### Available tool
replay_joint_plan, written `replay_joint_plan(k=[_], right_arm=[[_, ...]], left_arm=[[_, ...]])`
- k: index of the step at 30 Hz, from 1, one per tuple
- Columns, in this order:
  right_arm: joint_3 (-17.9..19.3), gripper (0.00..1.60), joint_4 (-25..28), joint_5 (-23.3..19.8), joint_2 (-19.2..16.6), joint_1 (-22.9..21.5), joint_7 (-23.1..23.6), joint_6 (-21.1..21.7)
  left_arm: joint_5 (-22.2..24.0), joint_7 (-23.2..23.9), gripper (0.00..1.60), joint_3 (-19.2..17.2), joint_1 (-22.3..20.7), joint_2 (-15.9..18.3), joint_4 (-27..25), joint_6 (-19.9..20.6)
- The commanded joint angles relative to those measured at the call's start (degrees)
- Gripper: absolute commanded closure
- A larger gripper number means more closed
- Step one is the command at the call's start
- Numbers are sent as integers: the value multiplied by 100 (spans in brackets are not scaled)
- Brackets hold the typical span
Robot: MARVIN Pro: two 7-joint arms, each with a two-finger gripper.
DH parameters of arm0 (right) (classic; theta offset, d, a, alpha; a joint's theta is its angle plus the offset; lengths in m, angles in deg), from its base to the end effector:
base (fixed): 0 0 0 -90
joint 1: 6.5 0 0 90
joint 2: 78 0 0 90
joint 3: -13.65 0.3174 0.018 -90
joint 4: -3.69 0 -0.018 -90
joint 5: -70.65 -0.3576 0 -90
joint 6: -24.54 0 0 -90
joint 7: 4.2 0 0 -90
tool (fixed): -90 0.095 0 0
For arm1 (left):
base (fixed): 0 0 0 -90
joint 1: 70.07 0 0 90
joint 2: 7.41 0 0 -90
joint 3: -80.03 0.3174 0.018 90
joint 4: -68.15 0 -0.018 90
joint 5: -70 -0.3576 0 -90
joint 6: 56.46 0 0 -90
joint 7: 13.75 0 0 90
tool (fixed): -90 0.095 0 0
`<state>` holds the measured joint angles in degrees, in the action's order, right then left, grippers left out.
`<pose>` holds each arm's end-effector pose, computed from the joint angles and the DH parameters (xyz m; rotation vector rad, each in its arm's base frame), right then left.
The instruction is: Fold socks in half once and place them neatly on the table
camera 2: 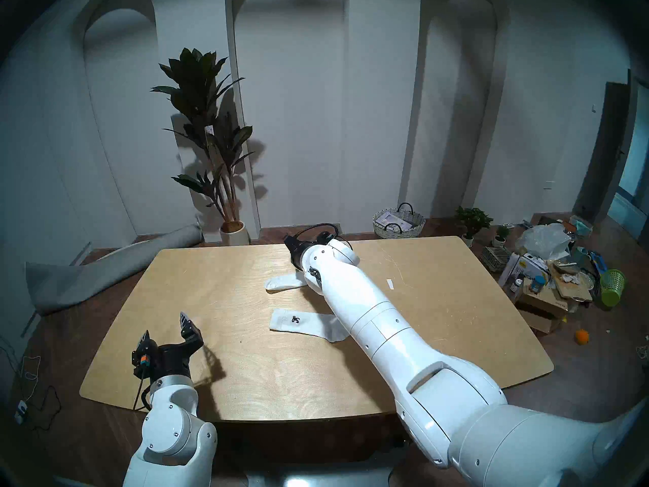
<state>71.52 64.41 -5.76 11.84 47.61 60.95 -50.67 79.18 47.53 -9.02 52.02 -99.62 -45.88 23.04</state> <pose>0.5948 0.2065 -0.2950 -2.1467 0.5459 -1.0449 0.2802 0.0347 -0.3519 -1.9979 -0.7558 -1.9813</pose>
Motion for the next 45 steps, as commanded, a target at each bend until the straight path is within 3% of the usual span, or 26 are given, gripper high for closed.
replay_joint_plan(k=[1, 13, 27, 29, 33, 34, 36, 37, 38, 45], right_arm=[[-129, 160, 100, 75, 93, -56, 32, 22], [-292, 160, 59, 112, 120, 64, 49, 33], [-628, 160, -369, 302, 251, -58, 276, -34], [-668, 126, -421, 329, 269, -79, 297, -44], [-708, 117, -539, 327, 320, -121, 342, -44], [-713, 100, -552, 311, 322, -123, 405, -30], [-718, 84, -538, 300, 338, -117, 388, -29], [-725, 19, -529, 299, 340, -116, 392, -31], [-700, 0, -520, 253, 349, -101, 393, -7], [-633, 0, -97, 48, 355, 93, 225, 120]], left_arm=[[-53, -10, 0, -18, 30, 11, -146, -159], [-42, -59, 0, -15, 38, 41, -159, -203], [-2, -128, 0, -111, 88, 15, -208, -279], [19, -125, 0, -131, 101, 12, -199, -306], [29, -133, 0, -154, 128, 4, -206, -340], [34, -135, 0, -164, 138, 1, -215, -350], [41, -136, 0, -177, 151, -2, -225, -369], [40, -135, 0, -182, 156, -4, -228, -375], [34, -137, 0, -185, 158, -5, -228, -384], [31, -108, 0, -205, 169, 6, -246, -398]])
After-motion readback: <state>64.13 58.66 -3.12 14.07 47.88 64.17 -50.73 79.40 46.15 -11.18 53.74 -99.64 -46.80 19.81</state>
